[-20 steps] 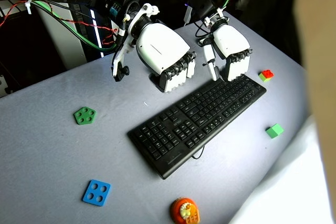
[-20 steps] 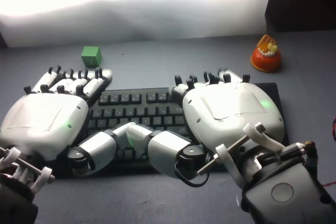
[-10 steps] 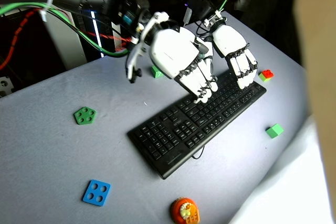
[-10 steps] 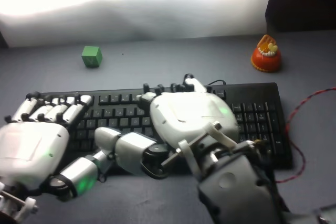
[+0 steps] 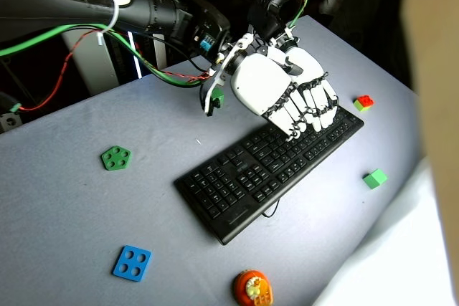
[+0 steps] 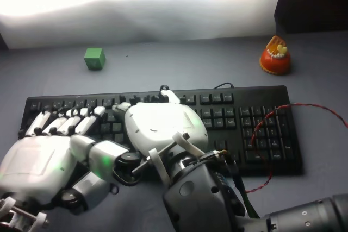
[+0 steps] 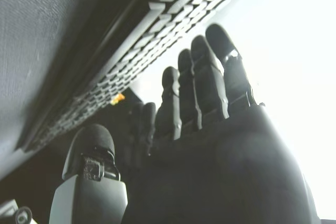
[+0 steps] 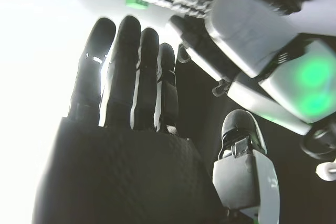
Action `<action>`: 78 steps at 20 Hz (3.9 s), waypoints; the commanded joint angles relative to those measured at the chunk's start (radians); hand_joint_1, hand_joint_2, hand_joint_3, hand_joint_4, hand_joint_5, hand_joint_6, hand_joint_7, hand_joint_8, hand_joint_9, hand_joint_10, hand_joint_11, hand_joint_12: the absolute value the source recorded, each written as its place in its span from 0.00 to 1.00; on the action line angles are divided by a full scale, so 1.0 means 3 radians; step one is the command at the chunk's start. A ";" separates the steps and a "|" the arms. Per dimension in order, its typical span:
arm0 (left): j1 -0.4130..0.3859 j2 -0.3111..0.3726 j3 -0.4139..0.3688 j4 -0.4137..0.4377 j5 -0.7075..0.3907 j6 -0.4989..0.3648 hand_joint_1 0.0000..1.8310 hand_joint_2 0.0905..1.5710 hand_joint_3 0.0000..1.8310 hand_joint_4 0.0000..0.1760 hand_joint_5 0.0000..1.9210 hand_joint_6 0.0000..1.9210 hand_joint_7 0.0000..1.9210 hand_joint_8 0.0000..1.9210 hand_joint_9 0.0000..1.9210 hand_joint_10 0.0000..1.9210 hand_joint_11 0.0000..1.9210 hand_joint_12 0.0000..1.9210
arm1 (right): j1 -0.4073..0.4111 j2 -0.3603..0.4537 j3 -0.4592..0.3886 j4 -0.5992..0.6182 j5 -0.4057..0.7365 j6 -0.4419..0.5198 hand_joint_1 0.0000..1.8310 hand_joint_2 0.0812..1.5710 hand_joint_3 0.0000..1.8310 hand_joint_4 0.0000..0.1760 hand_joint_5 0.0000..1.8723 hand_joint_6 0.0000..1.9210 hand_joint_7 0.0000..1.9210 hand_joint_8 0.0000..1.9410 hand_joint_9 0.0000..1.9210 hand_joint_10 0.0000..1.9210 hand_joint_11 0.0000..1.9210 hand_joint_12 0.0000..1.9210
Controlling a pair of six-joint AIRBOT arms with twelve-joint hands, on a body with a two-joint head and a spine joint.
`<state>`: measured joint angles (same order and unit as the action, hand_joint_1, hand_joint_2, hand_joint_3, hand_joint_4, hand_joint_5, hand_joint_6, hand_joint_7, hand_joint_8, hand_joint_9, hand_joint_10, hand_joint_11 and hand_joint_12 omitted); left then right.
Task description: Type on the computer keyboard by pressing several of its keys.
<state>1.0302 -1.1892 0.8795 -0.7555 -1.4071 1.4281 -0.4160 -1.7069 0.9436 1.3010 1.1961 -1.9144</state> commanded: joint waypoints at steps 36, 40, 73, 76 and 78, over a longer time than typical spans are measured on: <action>0.0262 -0.0170 0.0186 0.0231 -0.0570 -0.0266 0.06 0.80 0.00 0.16 0.22 0.01 0.35 0.02 0.27 0.04 0.00 0.57 | -0.0226 -0.0328 0.0499 -0.0273 0.0760 -0.0334 0.01 0.73 0.00 0.00 0.43 0.06 0.47 0.02 0.22 0.58 0.02 0.92; 0.0262 -0.0170 0.0193 0.0231 -0.0570 -0.0260 0.07 0.81 0.00 0.00 0.32 0.04 0.27 0.00 0.21 0.20 0.00 0.76 | -0.0250 -0.0327 0.0502 -0.0273 0.0765 -0.0303 0.02 0.73 0.00 0.00 0.39 0.32 0.45 0.03 0.30 0.30 0.00 0.81; -0.0182 0.0031 0.0280 0.0229 -0.0433 0.0786 0.10 0.80 0.00 0.09 0.21 0.00 0.26 0.00 0.16 0.28 0.00 0.68 | 0.0128 0.0801 -0.0652 -0.0412 0.0769 -0.0246 0.01 0.73 0.00 0.00 0.32 0.01 0.37 0.00 0.31 0.24 0.05 0.82; -0.0187 0.0033 0.0271 0.0228 -0.0435 0.0908 0.14 0.77 0.00 0.14 0.21 0.00 0.25 0.00 0.17 0.18 0.00 0.66 | 0.0102 0.0867 -0.0722 -0.0412 0.0777 -0.0225 0.00 0.73 0.00 0.00 0.32 0.01 0.38 0.01 0.31 0.25 0.06 0.83; -0.0196 0.0033 0.0259 0.0228 -0.0439 0.1007 0.18 0.76 0.00 0.12 0.21 0.00 0.24 0.00 0.18 0.17 0.00 0.65 | 0.0090 0.0903 -0.0756 -0.0416 0.0780 -0.0233 0.00 0.73 0.00 0.00 0.31 0.00 0.37 0.00 0.30 0.24 0.05 0.82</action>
<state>0.9764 -1.1900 0.9565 -0.7364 -1.4269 1.7264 -0.3923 -1.4399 0.7204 1.2724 1.3804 -1.9919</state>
